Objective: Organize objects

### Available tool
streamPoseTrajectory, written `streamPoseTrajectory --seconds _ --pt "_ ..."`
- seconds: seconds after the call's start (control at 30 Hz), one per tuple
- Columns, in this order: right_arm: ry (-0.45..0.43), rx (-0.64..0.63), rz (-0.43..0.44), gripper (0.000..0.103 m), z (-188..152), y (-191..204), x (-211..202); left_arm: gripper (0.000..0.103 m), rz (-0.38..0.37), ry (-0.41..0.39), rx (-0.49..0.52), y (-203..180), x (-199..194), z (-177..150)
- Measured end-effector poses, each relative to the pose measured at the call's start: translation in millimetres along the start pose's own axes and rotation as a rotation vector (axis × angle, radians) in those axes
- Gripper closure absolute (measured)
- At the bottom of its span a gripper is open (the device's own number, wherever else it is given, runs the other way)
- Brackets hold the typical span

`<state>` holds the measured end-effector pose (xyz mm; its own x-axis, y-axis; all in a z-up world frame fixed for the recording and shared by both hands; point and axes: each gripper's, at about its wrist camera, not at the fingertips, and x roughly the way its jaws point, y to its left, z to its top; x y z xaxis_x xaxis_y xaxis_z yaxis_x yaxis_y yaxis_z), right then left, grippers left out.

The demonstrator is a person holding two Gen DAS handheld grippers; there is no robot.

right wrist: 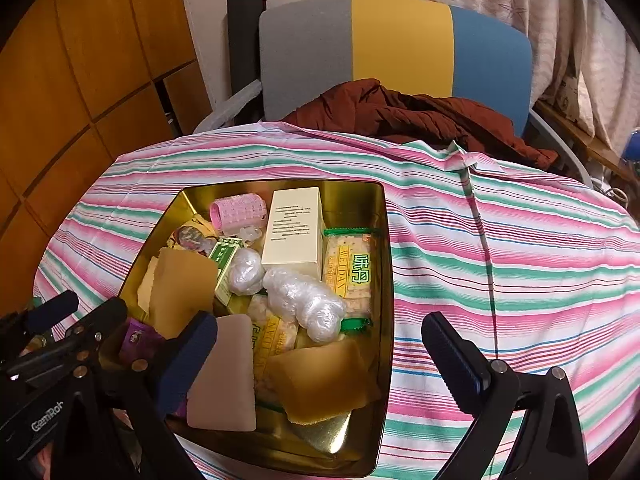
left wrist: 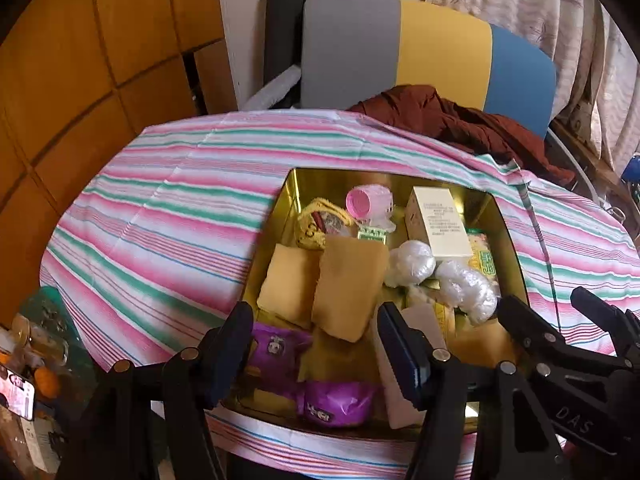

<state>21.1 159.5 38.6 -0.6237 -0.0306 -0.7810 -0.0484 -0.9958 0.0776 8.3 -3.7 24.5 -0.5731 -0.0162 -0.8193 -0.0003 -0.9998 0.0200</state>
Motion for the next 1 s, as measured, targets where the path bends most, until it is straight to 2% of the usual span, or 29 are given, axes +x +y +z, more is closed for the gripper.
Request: streamPoseTrajectory --seconds 0.1,0.33,0.43,0.77,1.0 --pt "-0.002 0.001 -0.004 0.0 0.0 0.2 0.1 0.038 0.004 0.005 -0.002 -0.1 0.5 0.1" --pt "-0.001 0.004 -0.006 0.0 0.4 2.4 0.0 0.037 0.1 -0.04 0.006 0.2 -6.1 0.3" --pt "0.0 0.004 -0.008 0.0 0.1 2.6 0.6 0.038 0.115 -0.037 0.002 1.7 -5.3 1.0" --pt "0.006 0.022 -0.026 0.0 0.6 0.4 1.5 0.038 0.071 -0.01 -0.009 0.7 -3.7 -0.8" --pt "0.005 0.026 -0.031 0.0 1.2 0.3 2.4 0.038 0.063 -0.024 -0.013 -0.2 -7.2 -0.4"
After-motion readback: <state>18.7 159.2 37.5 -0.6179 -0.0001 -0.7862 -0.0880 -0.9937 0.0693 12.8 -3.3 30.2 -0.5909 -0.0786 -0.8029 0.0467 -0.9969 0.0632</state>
